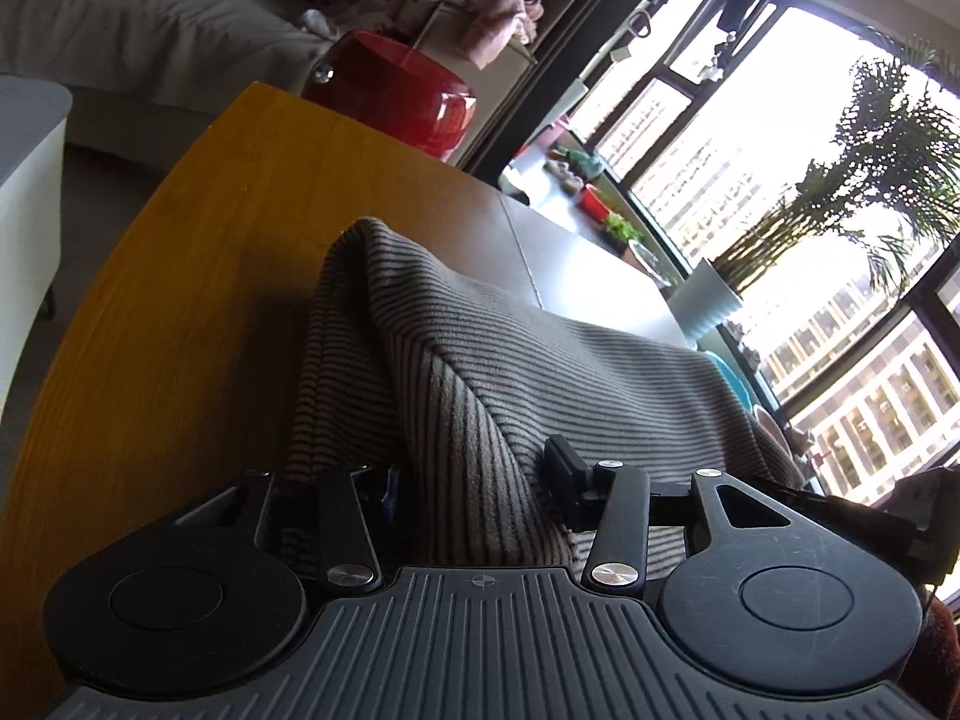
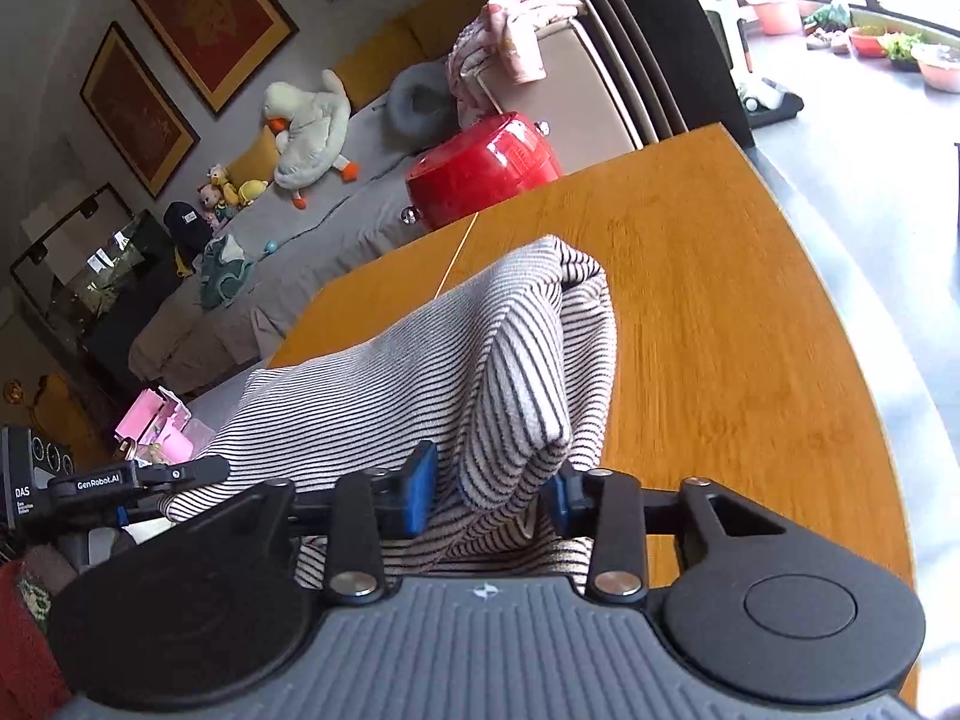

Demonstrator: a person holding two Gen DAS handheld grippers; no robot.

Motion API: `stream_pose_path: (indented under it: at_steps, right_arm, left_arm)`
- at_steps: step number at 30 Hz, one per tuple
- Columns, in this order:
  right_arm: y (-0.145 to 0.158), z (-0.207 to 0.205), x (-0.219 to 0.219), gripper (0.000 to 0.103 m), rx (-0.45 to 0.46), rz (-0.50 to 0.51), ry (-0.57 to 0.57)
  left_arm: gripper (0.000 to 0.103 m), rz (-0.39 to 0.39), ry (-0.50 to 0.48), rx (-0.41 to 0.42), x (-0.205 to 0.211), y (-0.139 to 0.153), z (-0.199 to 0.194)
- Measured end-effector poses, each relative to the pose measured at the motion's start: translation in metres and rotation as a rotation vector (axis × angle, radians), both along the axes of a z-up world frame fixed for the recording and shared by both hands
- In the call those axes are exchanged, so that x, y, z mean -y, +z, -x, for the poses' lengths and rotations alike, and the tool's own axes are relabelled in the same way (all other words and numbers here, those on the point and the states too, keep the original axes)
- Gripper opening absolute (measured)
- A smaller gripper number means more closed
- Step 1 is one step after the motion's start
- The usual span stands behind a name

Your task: Fold clothes

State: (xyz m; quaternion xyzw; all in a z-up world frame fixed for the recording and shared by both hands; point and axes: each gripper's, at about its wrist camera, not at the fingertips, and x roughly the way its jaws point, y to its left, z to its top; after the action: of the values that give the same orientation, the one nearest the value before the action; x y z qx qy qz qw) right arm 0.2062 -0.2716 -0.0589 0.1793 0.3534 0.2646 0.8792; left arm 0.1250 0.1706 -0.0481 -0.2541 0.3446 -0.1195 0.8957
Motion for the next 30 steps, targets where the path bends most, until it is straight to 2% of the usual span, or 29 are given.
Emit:
stream_pose_path:
  at_steps: [1,3,5,7,10,11,12,13,15,17,19,20,23,24,25,28,30]
  right_arm:
    - [0.006,0.004,0.006,0.041,0.027,0.011,-0.012]
    - [0.018,0.009,0.018,0.041,0.085,0.043,-0.055]
    - [0.025,0.009,0.024,0.041,0.122,0.071,-0.083]
    - [0.020,0.001,0.021,0.041,0.117,0.071,-0.078]
    - [0.009,-0.010,0.004,0.040,0.087,0.060,-0.039]
    - [0.006,-0.013,-0.003,0.030,0.076,0.056,-0.024]
    - [0.002,-0.017,-0.010,0.016,0.064,0.052,-0.009]
    - [0.002,-0.019,-0.015,0.016,0.059,0.034,0.004]
    - [0.016,-0.018,-0.018,0.015,0.078,-0.071,0.023]
    - [0.029,-0.017,-0.019,0.015,0.091,-0.160,0.049]
    - [0.029,-0.017,-0.020,0.015,0.056,-0.213,0.070]
    - [0.022,-0.017,-0.020,0.015,0.024,-0.209,0.068]
    - [-0.007,-0.014,-0.016,0.015,-0.044,-0.103,0.000]
    - [-0.017,-0.014,-0.010,0.022,-0.064,-0.081,-0.030]
    - [-0.025,-0.014,-0.004,0.022,-0.080,-0.073,-0.052]
    - [-0.025,-0.013,0.010,0.023,-0.085,-0.129,-0.060]
    - [-0.009,-0.007,0.009,0.033,-0.012,-0.043,-0.063]
  left_arm:
    - [0.056,0.004,0.000,0.012,-0.002,0.003,0.005]
    - [0.080,0.013,-0.007,0.025,-0.002,0.006,0.012]
    - [0.086,0.028,-0.029,0.015,0.003,0.003,0.011]
    - [0.087,0.044,-0.052,0.006,0.008,0.000,0.010]
    - [0.083,0.037,-0.058,-0.018,0.018,-0.009,0.002]
    - [0.073,0.022,-0.052,-0.016,0.020,-0.009,0.000]
    - [0.048,-0.004,-0.038,-0.014,0.021,-0.006,-0.002]
    - [0.038,-0.015,-0.029,-0.005,0.019,-0.002,-0.003]
    - [0.033,-0.003,-0.024,0.038,0.011,0.012,-0.003]
    - [0.033,-0.016,-0.010,0.083,0.004,0.025,-0.001]
    - [0.033,-0.034,0.004,0.093,0.000,0.028,0.000]
    - [0.033,-0.035,0.008,0.077,-0.002,0.023,0.000]
    - [0.035,-0.041,0.015,0.004,-0.003,0.001,0.002]
    - [0.039,-0.036,0.015,-0.007,-0.004,-0.005,0.004]
    - [0.040,-0.026,0.014,-0.011,-0.005,-0.010,0.007]
    - [0.046,-0.022,0.031,0.000,-0.011,-0.004,0.013]
    - [0.056,-0.061,0.066,0.039,-0.016,0.009,0.020]
